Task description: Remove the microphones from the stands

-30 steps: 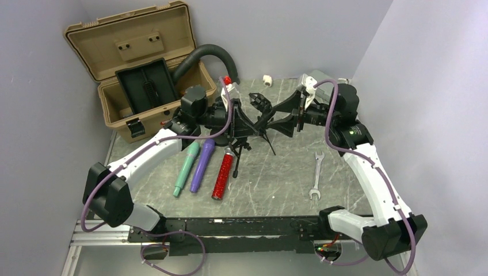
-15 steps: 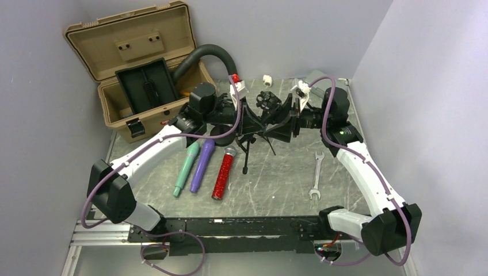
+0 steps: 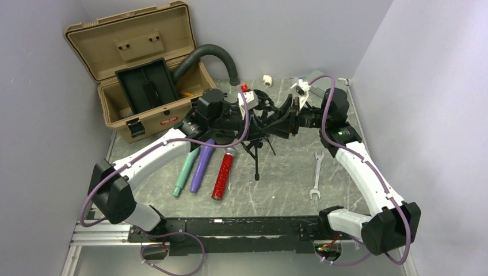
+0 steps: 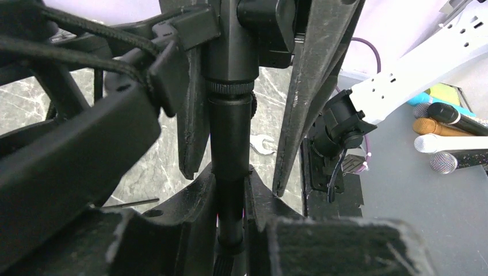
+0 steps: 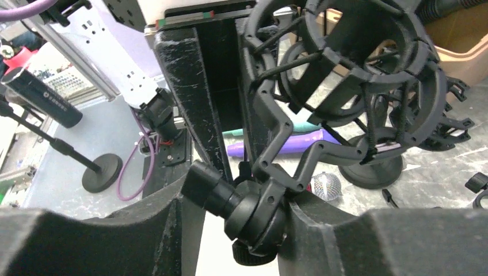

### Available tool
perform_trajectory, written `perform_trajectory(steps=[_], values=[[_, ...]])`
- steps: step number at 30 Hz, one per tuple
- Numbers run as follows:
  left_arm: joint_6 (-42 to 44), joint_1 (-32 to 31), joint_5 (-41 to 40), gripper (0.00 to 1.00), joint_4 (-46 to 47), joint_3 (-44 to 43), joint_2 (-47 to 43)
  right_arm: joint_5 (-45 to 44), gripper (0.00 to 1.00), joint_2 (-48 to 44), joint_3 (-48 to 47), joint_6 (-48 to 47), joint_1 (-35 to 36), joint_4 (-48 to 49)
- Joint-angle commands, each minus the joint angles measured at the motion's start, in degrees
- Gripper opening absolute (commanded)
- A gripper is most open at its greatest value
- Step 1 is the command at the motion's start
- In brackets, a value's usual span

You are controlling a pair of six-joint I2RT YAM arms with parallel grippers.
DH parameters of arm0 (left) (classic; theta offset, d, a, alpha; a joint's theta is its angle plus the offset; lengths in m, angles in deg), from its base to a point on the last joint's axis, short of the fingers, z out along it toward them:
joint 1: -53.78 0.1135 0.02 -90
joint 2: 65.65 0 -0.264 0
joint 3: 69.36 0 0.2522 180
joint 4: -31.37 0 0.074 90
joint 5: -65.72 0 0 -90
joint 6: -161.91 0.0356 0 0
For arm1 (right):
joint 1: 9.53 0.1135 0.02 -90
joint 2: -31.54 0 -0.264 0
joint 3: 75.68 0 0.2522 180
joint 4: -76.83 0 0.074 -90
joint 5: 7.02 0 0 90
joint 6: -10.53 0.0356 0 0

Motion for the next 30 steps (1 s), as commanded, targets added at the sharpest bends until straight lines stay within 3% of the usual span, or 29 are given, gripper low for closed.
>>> perform_trajectory(steps=[1,5,9,12,17,20,21,30], values=[[2.17,-1.37,0.26,0.0,1.02,0.27,-1.1,-1.94,0.41,-1.2,0.95,2.12,-0.07,6.88],[2.04,-1.63,0.26,0.0,1.22,0.54,-1.17,-2.02,0.25,-1.65,1.85,2.96,-0.3,8.36],[2.75,-1.59,0.43,0.0,1.25,0.93,-1.27,-3.28,0.18,-2.69,2.3,3.1,-1.49,8.64],[3.69,-1.59,0.52,0.12,0.9,1.37,-1.5,-5.28,0.11,-3.72,2.35,2.77,-2.69,7.9],[3.27,-1.64,1.64,0.45,0.85,0.92,-1.98,-10.73,0.02,-5.28,-0.59,-6.49,-3.06,-2.82],[2.05,-1.59,2.37,0.93,0.71,0.2,-2.66,-14.85,0.0,-5.95,-3.16,-12.67,-3.15,-9.66],[1.96,-1.64,2.62,0.99,0.49,-0.04,-2.94,-16.14,0.0,-6.23,-4.18,-14.67,-3.26,-12.23],[4.65,-1.22,2.88,0.99,-2.86,0.22,-6.71,-27.43,0.0,-8.94,-8.95,-23.52,-5.59,-23.2]])
